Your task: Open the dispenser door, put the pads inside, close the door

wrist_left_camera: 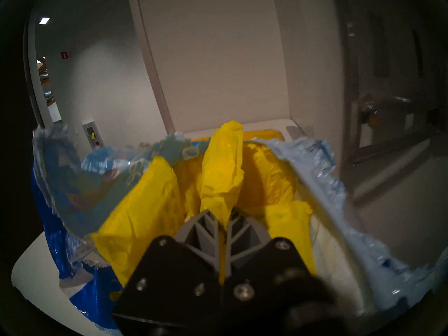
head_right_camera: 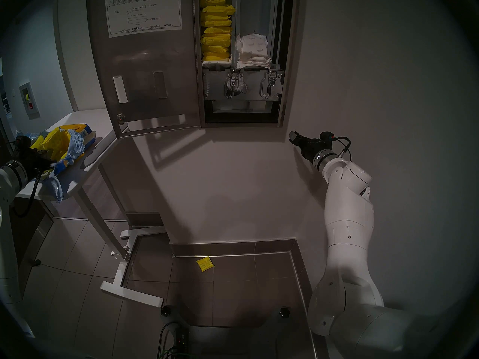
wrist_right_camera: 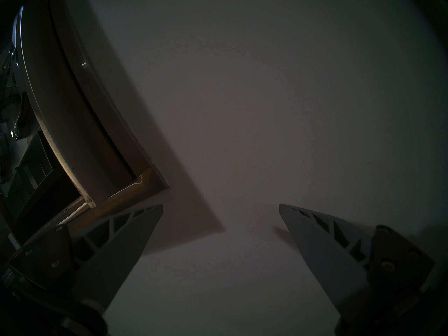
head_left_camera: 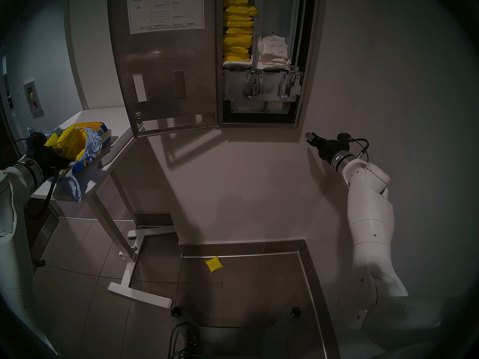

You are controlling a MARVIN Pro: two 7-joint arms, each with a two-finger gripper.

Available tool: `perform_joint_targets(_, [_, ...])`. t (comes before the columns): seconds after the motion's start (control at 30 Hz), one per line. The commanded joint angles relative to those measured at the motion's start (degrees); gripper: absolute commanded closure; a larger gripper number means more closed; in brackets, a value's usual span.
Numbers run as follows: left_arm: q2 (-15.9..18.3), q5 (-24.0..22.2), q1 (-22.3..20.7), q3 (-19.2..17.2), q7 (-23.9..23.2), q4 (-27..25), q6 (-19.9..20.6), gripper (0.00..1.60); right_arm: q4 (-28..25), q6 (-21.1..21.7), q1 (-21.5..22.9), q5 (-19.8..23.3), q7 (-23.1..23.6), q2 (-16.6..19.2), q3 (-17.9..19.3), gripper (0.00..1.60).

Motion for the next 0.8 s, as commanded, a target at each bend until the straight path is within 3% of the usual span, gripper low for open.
perform_joint_targets(0.0, [-0.1,-0.42,-2.27,-0.65,0.72,-3.81,-1.43,1.6,-1.88,-0.69,2.0,0.2,0.0,0.32,0.13,0.0])
perform_joint_targets(0.5, [2.41,-0.41,-6.77,0.79,2.99,-4.2,-5.51,1.6,-1.82,-0.68,2.0,0.28,0.01,0.39,0.06,0.0])
perform_joint_targets(0.77, [5.11,-1.37,-11.13,5.39,3.48,-4.78,-7.76,1.6,-1.75,-0.67,1.99,0.34,0.03,0.46,0.01,0.0])
